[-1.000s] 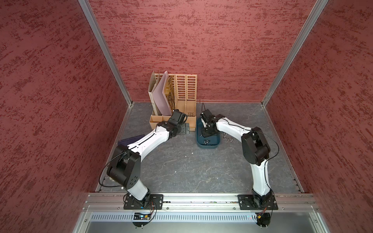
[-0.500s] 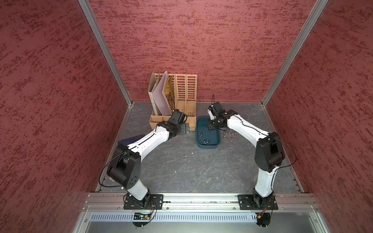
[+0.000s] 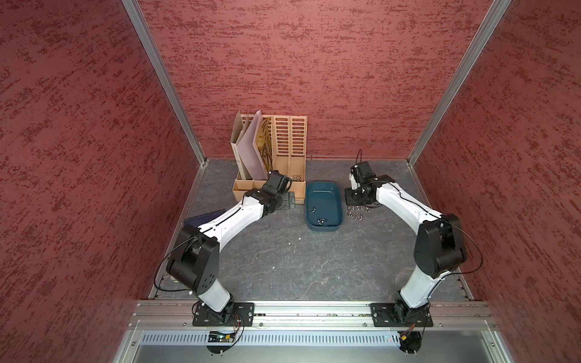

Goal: Take out the wing nut from the storage box
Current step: Place the wing nut at the center of the board.

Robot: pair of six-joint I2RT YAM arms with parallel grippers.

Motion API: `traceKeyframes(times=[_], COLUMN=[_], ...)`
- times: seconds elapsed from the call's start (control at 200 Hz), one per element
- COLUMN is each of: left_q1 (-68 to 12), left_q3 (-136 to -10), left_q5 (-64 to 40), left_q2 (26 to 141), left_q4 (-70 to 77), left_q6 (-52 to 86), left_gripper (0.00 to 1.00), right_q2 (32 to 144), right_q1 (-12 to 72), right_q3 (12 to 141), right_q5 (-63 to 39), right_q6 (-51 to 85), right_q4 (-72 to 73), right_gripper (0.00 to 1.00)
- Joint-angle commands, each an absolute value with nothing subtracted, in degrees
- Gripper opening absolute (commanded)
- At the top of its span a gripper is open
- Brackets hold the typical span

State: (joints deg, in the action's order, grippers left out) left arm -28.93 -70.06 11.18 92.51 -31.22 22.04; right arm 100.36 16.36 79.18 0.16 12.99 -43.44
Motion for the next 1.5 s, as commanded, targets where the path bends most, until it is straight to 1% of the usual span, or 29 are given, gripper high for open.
traceKeyframes(times=[0.0,0.286,0.737,1.002,1.212,1.393,1.498], left_q1=[-29.09,-29.27,-29.53,-29.52,-29.52,-29.53,-29.53], left_q3=[-69.87,-71.44,-72.14,-72.33,-72.07,-71.94,-71.90], left_q5=[11.19,11.16,11.73,11.77,11.97,11.95,11.92], left_q2=[92.20,92.94,92.92,93.12,92.99,92.99,92.99], left_q4=[-30.41,-31.11,-31.90,-31.99,-31.99,-31.99,-31.99], left_q6=[21.86,21.48,21.32,21.09,21.18,21.27,21.39], left_gripper=[1.00,1.00,1.00,1.00,1.00,1.00,1.00], right_q2=[98.29,98.74,104.33,106.92,107.99,108.04,107.79], right_q1=[13.99,10.42,9.42,9.17,8.92,8.96,8.92], right_q3=[77.18,72.94,71.98,72.07,72.16,72.07,71.98], right_q5=[1.87,5.59,6.24,6.20,6.77,6.35,6.24], right_q6=[12.22,11.69,11.72,11.73,11.56,11.51,11.60], right_q4=[-43.69,-44.39,-42.45,-41.40,-41.22,-41.13,-41.04], right_gripper=[0.07,0.07,0.09,0.11,0.16,0.24,0.25])
